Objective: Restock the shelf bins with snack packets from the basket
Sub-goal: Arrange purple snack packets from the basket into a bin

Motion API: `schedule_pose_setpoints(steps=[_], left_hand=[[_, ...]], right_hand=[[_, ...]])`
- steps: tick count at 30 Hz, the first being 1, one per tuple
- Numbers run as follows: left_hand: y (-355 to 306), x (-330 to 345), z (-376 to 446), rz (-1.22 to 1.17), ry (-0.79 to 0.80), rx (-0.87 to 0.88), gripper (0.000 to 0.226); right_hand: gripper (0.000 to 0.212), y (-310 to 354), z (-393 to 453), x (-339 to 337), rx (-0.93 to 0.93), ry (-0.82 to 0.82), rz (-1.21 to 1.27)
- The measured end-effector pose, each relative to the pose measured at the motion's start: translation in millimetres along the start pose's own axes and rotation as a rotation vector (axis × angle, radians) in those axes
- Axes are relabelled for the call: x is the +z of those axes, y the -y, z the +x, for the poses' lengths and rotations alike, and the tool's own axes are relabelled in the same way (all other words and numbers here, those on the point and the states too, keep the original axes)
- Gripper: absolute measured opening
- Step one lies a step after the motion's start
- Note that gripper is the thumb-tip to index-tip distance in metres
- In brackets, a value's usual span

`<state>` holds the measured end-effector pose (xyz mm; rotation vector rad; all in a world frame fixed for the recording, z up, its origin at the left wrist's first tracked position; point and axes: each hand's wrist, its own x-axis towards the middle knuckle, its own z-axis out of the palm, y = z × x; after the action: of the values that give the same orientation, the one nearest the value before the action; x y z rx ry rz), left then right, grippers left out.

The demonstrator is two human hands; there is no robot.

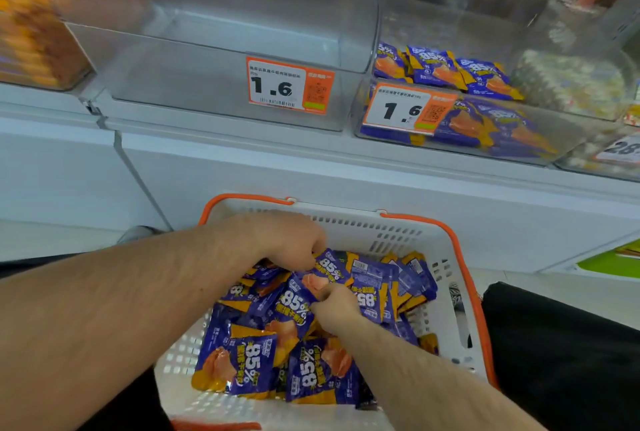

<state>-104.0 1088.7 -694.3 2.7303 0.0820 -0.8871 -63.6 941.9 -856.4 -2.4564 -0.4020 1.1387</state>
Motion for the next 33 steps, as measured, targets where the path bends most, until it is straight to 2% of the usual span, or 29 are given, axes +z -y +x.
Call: schedule_pose_setpoints(steps=[3, 6, 10, 11, 13, 15, 16, 19, 20, 22, 25, 27, 29, 31, 33], left_hand=[[2, 1, 3, -0.089, -0.009, -0.035, 0.024], [6, 4, 11, -0.296, -0.102, -0.106, 0.014], [4, 3, 14, -0.522, -0.168, -0.227, 0.063], [-1, 1, 13, -0.6, -0.18, -0.198, 0.065], [-12, -4, 13, -0.813, -0.222, -0.029, 0.048], [-23, -10, 15, -0.922, -0.356, 0.096, 0.034], [-28, -14, 14, -0.965, -0.426, 0.119, 0.031], [-42, -28, 11, -1.008, -0.608, 0.174, 0.034], [-45, -32, 10, -0.987, -0.655, 0.181, 0.031], [-56, -38, 6, -0.963, -0.731, 0.202, 0.026], [-71, -47, 3, -0.913, -0.821, 0.247, 0.03], [-80, -60, 1, -0.917, -0.836, 0.308, 0.038], [-89, -79, -3, -0.94, -0.796, 0.39, 0.039], [-98, -98, -10, -0.938, -0.682, 0.498, 0.037], [-109, -115, -16, -0.849, -0.607, 0.579, 0.036]], right_hand=[[0.024, 3, 2, -40, -0.045, -0.057, 0.055], [0.024, 14, -5, -98, -0.154, -0.109, -0.022], [0.013, 41, -35, -172, -0.293, -0.164, -0.008], [0.017, 48, -42, -185, -0.318, -0.18, 0.008], [0.023, 59, -56, -204, -0.345, -0.173, 0.129], [0.021, 67, -68, -215, -0.371, -0.214, 0.313], [0.018, 70, -74, -218, -0.385, -0.31, 0.366], [0.016, 72, -95, -222, -0.438, -0.753, 0.341], [0.02, 74, -105, -220, -0.475, -0.813, 0.36], [0.034, 76, -120, -211, -0.526, -0.786, 0.387], [0.07, 84, -136, -203, -0.512, -0.687, 0.438], [0.081, 91, -143, -212, -0.497, -0.653, 0.499], [0.074, 97, -148, -229, -0.486, -0.597, 0.565], [0.064, 99, -149, -247, -0.482, -0.57, 0.629], [0.054, 103, -147, -269, -0.5, -0.583, 0.71]])
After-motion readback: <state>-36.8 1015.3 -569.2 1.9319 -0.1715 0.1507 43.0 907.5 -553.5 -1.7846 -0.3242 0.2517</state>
